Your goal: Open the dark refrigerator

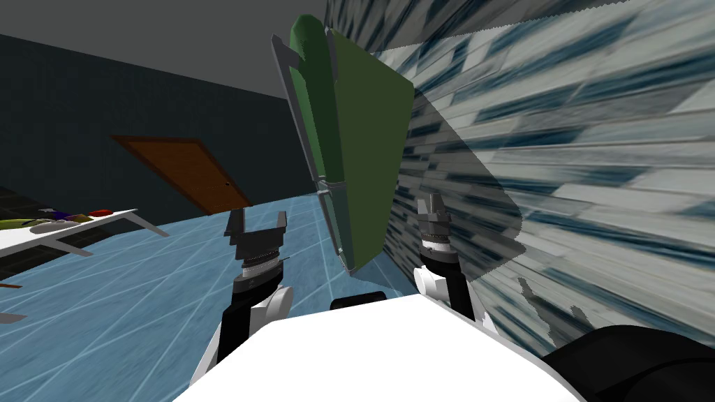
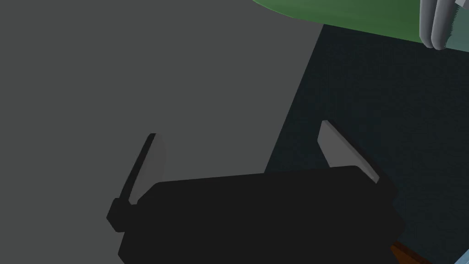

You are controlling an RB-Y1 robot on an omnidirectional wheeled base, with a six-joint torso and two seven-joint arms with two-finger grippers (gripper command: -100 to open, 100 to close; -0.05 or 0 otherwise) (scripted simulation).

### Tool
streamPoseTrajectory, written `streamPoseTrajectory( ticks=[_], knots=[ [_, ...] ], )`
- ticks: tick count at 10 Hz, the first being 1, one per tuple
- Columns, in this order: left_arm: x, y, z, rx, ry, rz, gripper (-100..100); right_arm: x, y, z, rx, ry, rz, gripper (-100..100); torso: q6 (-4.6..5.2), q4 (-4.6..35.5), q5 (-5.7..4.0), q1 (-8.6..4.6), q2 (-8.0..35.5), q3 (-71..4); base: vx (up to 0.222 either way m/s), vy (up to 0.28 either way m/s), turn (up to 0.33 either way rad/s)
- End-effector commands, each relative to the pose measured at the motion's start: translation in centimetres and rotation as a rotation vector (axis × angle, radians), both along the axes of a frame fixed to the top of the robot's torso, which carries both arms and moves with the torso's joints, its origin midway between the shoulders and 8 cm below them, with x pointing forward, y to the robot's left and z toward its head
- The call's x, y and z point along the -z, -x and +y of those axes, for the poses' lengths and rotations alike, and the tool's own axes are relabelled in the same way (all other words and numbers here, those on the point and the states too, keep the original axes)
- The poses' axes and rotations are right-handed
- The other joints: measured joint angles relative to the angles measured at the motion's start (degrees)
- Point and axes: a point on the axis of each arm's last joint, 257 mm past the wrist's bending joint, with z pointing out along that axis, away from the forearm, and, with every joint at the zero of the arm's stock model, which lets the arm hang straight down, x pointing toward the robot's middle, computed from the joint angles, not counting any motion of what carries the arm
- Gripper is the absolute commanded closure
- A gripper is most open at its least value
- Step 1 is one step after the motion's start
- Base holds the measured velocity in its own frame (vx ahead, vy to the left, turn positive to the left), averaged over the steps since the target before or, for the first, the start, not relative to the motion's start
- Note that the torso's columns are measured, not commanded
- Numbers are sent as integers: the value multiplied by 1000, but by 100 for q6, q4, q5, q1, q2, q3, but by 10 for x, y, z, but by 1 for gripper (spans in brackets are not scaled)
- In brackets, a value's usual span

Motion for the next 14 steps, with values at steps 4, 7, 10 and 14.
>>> streamPoseTrajectory(
  ticks=[4,7,10,14],
  knots=[
    [0,0,0,0,0,0,0,0,0,0,0,0,0,0,0,1424,0,0,1422,-2850,0,0,0],
    [0,0,0,0,0,0,0,0,0,0,0,0,0,0,0,2691,0,0,2693,-5381,0,0,0],
    [-1,-5,-5,20,-18,11,-100,0,0,0,0,0,0,0,0,3960,0,0,3962,-7919,4,-5,7],
    [-12,-29,-22,90,-50,41,-100,0,0,0,0,0,0,0,1,4225,-3,-10,4220,-8460,30,-55,45]
  ],
)
